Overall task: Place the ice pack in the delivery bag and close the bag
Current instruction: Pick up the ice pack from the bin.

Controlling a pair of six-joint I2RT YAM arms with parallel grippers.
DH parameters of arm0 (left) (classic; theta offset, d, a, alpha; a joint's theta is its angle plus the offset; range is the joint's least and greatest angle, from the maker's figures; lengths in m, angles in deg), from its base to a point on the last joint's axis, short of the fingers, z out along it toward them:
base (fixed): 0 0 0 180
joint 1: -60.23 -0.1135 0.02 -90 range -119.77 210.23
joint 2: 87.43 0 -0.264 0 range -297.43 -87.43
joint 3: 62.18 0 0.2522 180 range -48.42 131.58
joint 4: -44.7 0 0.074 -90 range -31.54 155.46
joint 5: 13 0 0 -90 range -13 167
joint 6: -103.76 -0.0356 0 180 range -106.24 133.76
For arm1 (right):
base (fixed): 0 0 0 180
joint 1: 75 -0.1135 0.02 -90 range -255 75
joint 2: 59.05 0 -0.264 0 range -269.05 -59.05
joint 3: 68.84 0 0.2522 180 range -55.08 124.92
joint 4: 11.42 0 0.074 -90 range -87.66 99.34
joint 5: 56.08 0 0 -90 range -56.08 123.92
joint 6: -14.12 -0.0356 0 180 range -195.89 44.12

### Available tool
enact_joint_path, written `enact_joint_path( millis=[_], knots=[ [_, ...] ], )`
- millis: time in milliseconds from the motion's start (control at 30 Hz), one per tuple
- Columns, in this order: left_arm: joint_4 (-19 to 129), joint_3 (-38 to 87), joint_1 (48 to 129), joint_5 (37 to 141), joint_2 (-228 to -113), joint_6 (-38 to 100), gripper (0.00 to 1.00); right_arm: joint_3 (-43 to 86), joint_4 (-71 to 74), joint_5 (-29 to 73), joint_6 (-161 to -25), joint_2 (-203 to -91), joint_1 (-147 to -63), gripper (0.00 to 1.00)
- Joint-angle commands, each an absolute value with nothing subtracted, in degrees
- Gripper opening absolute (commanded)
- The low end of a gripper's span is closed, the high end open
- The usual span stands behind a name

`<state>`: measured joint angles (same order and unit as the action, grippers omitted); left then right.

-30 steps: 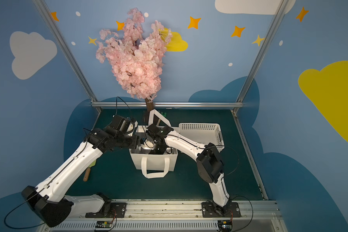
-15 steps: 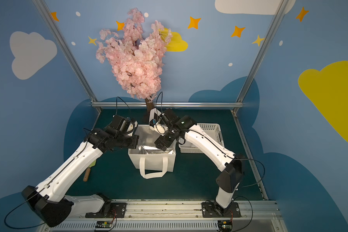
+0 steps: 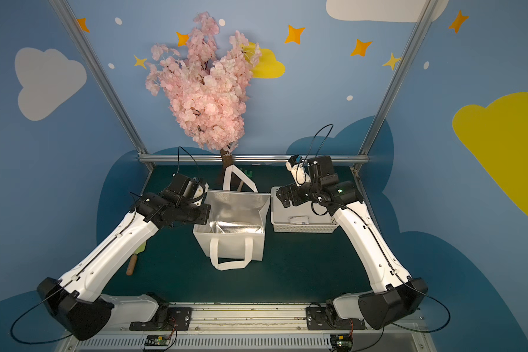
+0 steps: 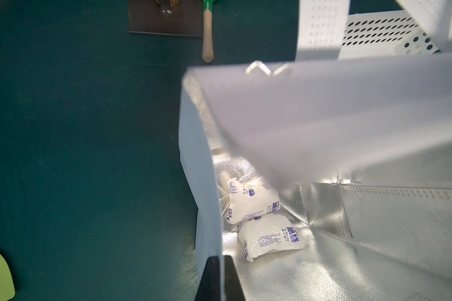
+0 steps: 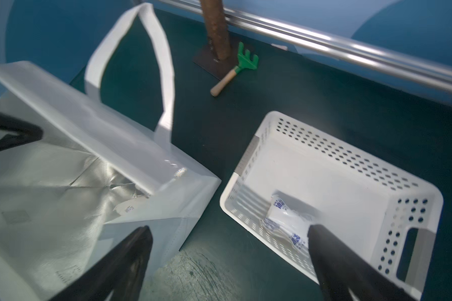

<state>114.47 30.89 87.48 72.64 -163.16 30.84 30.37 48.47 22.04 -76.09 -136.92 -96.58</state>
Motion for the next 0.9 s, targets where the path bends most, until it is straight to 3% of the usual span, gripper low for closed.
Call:
enact_joint_path(
  millis=[0,200,433,600,867],
  knots=[
    [113.99,33.03,87.14,73.05,-163.56,30.02,0.03,25.28,40.43,20.78,-83.25,-136.23,-92.04,0.99],
    [114.1,32.97,87.13,73.38,-163.54,30.14,0.03,22.1,42.34,27.56,-77.26,-143.7,-90.29,0.98],
    [114.36,32.92,87.17,73.35,-162.95,30.24,0.03,27.65,53.12,35.04,-77.58,-157.68,-90.29,0.98],
    [114.26,32.32,87.18,73.05,-162.42,30.33,0.03,38.52,68.38,31.19,-79.7,-168.93,-90.66,0.9],
    [114.1,31.8,86.91,72.34,-162.11,30.4,0.03,35.8,69.7,24.75,-86.55,-171.92,-91.06,0.89]
  ],
)
